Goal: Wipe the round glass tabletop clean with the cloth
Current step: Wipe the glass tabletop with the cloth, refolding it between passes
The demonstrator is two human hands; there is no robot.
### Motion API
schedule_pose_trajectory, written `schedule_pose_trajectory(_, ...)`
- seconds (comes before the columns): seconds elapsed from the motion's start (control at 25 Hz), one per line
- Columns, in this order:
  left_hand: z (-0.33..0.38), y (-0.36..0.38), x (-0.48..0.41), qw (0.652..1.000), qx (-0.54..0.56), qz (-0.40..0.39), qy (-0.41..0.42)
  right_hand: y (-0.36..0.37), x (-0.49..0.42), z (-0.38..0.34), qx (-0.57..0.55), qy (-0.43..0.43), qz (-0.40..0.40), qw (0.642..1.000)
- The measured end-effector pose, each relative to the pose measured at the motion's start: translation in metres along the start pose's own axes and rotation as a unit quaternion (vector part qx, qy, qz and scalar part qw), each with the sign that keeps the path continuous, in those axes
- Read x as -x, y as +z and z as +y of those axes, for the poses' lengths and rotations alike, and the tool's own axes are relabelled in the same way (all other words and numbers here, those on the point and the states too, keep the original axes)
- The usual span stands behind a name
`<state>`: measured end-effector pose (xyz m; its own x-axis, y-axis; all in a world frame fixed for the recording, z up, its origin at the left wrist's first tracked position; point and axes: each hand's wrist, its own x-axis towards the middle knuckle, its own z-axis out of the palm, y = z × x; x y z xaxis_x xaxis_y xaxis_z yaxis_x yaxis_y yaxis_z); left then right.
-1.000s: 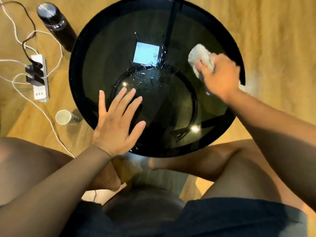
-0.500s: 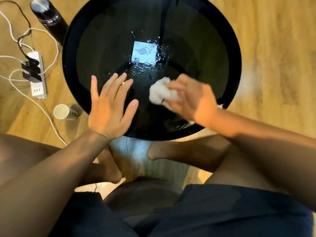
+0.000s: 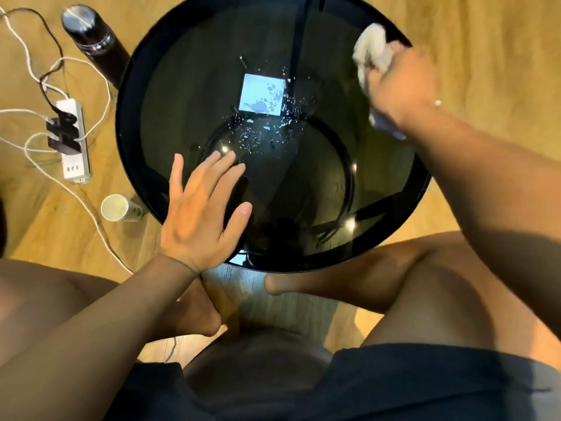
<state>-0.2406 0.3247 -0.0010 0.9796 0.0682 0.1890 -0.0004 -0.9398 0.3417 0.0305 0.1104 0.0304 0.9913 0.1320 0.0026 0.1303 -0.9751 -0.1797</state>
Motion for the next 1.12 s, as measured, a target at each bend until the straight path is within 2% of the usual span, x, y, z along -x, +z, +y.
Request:
schedule_pose_trajectory(0.08, 0.001, -0.001, 0.001, 1.000, 0.001, -0.003, 0.000, 0.004, 0.075, -0.019, -0.016, -0.069, 0.000, 0.998)
schedule_pose_trajectory(0.12, 0.000, 0.000, 0.002, 1.000, -0.003, -0.007, -0.002, 0.006, 0.126, -0.031, -0.046, -0.123, -0.032, 0.991)
schedule_pose_trajectory(0.2, -0.001, 0.001, 0.001, 1.000, -0.012, -0.013, -0.005, 0.002, 0.222, -0.053, -0.064, -0.267, -0.123, 0.954)
schedule_pose_trajectory(0.28, -0.001, 0.001, 0.001, 1.000, -0.013, -0.010, -0.010, -0.002, 0.244, -0.058, -0.048, -0.323, -0.204, 0.923)
schedule_pose_trajectory(0.36, -0.001, 0.002, 0.000, 1.000, -0.015, -0.005, -0.018, 0.000, 0.213, -0.049, -0.006, -0.310, -0.220, 0.925)
schedule_pose_trajectory(0.44, 0.000, 0.003, 0.001, 1.000, -0.015, -0.006, -0.018, -0.001, 0.169, -0.023, 0.009, -0.264, -0.149, 0.953)
schedule_pose_trajectory(0.56, -0.002, 0.003, 0.001, 1.000, -0.007, 0.004, -0.024, -0.010, 0.075, 0.036, 0.066, -0.130, -0.054, 0.988)
schedule_pose_trajectory(0.68, -0.002, 0.003, 0.002, 1.000, -0.006, 0.003, -0.023, -0.021, 0.022, 0.071, 0.048, 0.036, -0.067, 0.996)
schedule_pose_trajectory(0.76, -0.001, 0.002, 0.003, 1.000, -0.005, 0.004, -0.018, -0.016, 0.040, 0.064, 0.068, 0.025, -0.063, 0.995)
schedule_pose_trajectory(0.88, -0.002, 0.000, 0.002, 1.000, 0.004, 0.001, -0.012, -0.014, 0.129, 0.029, 0.061, -0.034, -0.027, 0.997)
schedule_pose_trajectory(0.96, -0.002, 0.000, 0.002, 1.000, 0.002, -0.010, -0.011, -0.012, 0.200, -0.015, 0.007, -0.114, -0.060, 0.992)
schedule_pose_trajectory(1.04, 0.001, 0.001, 0.002, 1.000, 0.000, -0.016, -0.013, -0.004, 0.253, -0.060, -0.029, -0.227, -0.129, 0.965)
schedule_pose_trajectory(1.12, 0.004, -0.003, 0.002, 0.998, 0.025, 0.007, -0.053, -0.002, 0.258, -0.072, -0.102, -0.235, -0.189, 0.948)
